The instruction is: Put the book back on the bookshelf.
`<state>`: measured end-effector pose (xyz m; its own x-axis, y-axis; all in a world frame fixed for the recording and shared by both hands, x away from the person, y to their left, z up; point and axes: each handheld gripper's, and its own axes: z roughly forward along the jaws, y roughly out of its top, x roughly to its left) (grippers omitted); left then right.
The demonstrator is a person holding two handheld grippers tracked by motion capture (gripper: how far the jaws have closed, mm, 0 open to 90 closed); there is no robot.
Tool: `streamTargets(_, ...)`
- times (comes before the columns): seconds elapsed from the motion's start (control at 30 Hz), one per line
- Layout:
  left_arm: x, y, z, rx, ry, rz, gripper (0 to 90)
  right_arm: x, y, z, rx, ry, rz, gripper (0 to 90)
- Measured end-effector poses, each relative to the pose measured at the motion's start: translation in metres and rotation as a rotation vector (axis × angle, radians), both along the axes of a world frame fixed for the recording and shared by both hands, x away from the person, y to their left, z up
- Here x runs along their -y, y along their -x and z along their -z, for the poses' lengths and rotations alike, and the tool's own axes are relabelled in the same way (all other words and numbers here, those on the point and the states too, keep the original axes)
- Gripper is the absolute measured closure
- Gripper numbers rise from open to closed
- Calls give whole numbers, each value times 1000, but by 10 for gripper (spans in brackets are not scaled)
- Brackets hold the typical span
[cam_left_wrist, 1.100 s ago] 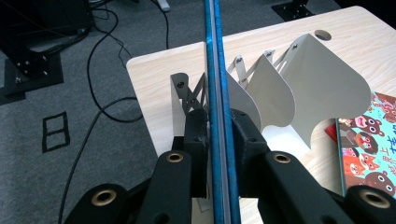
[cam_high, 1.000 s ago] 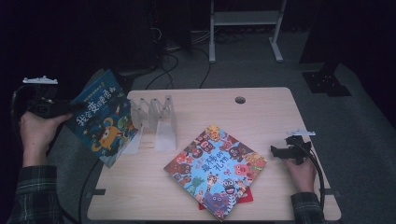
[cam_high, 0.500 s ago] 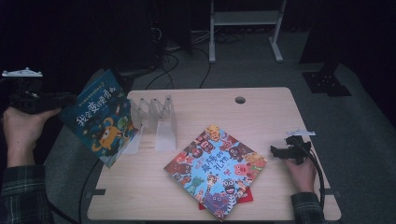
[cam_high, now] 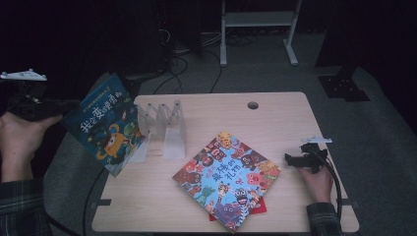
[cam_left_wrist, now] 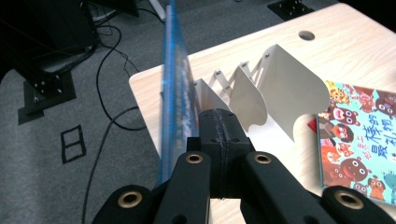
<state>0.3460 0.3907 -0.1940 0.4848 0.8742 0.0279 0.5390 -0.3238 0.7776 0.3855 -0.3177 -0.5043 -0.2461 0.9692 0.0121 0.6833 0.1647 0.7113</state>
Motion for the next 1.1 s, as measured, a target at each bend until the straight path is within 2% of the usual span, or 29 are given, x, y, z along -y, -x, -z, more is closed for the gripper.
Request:
streamTargets(0.17,16,3,9,-12,-10,44,894,0,0,0,0,1,1,0)
streamTargets(0.33,40,2,31,-63,-42,111,863,-1,1,0,-3,-3,12,0)
streamTargets(0.37,40,2,31,-63,-42,111,863,-1,1,0,-2,-1,11,0)
streamTargets(0.63,68,2,64,-102,-58,186,838,0,2,0,-2,-3,20,0)
streamTargets(0.67,76,3,72,-108,-58,204,816,0,2,0,-1,-3,19,0)
streamTargets(0.7,76,3,72,-108,-58,204,799,0,2,0,-1,-3,19,0)
streamTargets(0.77,88,3,86,-112,-62,237,768,0,3,0,-1,-3,18,0)
streamTargets(0.8,88,3,86,-112,-62,237,756,0,3,0,-1,-3,18,0)
streamTargets(0.87,96,4,96,-121,-65,259,744,0,3,0,2,-1,15,6)
streamTargets(1.1,119,2,137,-151,-55,307,611,1,9,-3,14,-5,-10,134)
